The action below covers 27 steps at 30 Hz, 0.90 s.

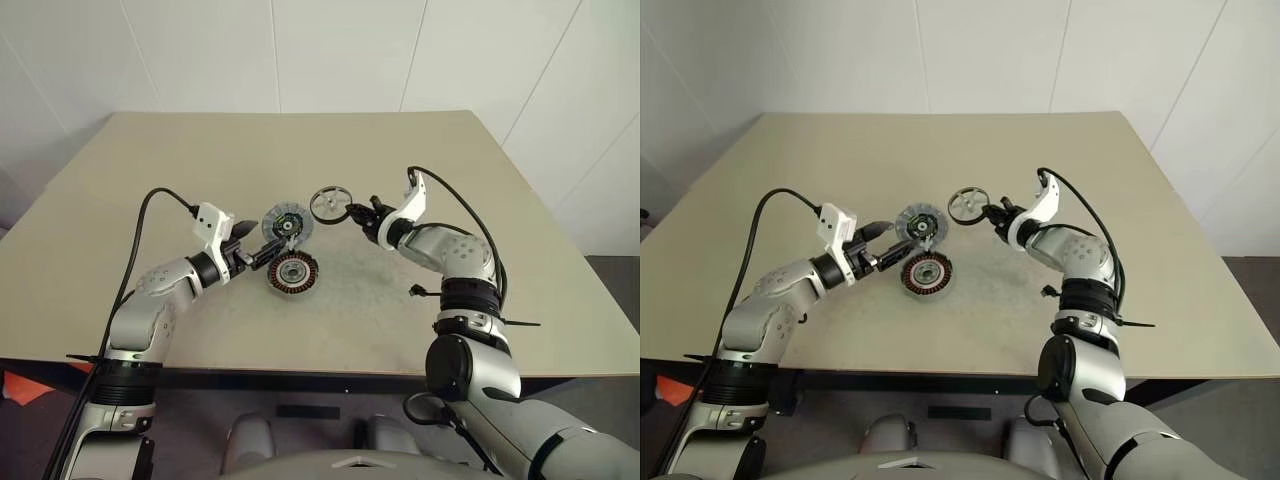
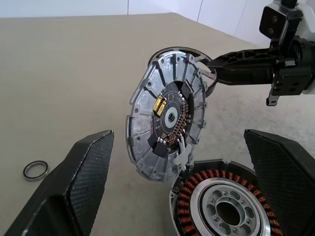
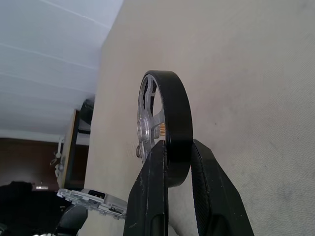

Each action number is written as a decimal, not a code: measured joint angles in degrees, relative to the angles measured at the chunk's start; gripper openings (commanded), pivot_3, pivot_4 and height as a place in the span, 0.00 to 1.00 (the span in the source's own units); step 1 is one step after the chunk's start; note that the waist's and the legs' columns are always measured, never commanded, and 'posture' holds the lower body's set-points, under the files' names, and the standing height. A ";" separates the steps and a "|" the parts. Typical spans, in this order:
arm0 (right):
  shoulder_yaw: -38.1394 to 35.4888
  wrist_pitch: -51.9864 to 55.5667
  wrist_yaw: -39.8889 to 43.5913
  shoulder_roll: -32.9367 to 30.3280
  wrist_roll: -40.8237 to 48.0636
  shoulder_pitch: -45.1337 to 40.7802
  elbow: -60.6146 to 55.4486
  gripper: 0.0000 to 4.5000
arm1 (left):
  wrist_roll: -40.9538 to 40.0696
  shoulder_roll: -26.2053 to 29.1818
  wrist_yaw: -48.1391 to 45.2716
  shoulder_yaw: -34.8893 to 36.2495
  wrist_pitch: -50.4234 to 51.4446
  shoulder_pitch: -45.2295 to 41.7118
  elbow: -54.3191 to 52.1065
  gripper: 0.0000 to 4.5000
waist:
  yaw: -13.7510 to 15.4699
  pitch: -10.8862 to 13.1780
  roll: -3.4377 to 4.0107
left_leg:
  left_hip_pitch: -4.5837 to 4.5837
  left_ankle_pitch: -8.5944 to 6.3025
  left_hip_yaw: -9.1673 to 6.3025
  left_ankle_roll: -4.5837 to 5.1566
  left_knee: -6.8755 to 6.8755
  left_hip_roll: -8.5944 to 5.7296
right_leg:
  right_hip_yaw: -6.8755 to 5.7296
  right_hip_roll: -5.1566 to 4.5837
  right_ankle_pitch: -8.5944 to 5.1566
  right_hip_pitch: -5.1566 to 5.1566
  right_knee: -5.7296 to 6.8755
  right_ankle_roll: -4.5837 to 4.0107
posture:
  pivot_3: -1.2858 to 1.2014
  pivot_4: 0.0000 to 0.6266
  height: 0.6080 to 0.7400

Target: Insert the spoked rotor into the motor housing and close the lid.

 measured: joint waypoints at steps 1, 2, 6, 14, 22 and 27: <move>0.24 0.00 0.01 0.19 -0.01 0.10 0.03 0.14 | 0.01 0.00 0.00 0.00 0.00 0.00 0.00 1.00 | -0.01 0.00 0.00 | 0.00 0.00 0.00 0.00 -0.01 0.00 | 0.00 0.00 0.00 0.00 0.00 0.00 | 0.52 0.00 1.00; 0.40 -0.03 0.02 0.54 -0.05 0.25 0.05 0.14 | 0.02 0.01 -0.01 0.00 0.00 0.00 0.00 1.00 | -0.01 0.00 0.00 | 0.00 0.00 0.00 0.00 -0.02 0.00 | 0.00 0.00 0.00 0.00 -0.01 0.00 | 0.52 0.00 1.00; 1.51 -0.56 0.07 1.67 -0.27 0.66 1.28 0.14 | 0.05 0.06 -0.04 0.00 0.00 0.00 0.00 1.00 | -0.03 0.00 0.00 | 0.01 0.01 0.00 -0.01 -0.04 0.01 | 0.00 0.00 0.00 -0.01 -0.01 0.00 | 0.52 0.00 1.00; 3.57 -0.73 0.08 2.79 -0.85 3.11 1.67 0.14 | 0.09 0.41 -0.22 0.03 0.00 0.00 0.00 1.00 | -0.02 0.00 0.00 | 0.00 0.01 0.00 -0.03 -0.05 0.00 | 0.00 0.00 0.00 0.00 -0.05 0.00 | 0.52 0.00 1.00; 3.68 -2.45 0.07 2.08 -1.56 3.10 3.74 0.36 | 0.12 0.40 -0.22 0.02 0.01 0.00 0.00 1.00 | -0.03 0.00 0.00 | 0.01 0.02 0.00 -0.05 -0.07 0.01 | -0.01 0.01 0.00 0.00 -0.04 0.00 | 0.52 0.00 1.00; 4.99 -2.36 2.72 1.52 -1.61 3.28 1.75 0.59 | 0.13 0.40 -0.24 0.02 0.01 0.00 0.00 1.00 | -0.02 0.00 0.00 | 0.01 0.03 0.00 -0.05 -0.08 0.02 | -0.01 0.01 0.00 -0.01 -0.05 0.00 | 0.52 0.00 1.00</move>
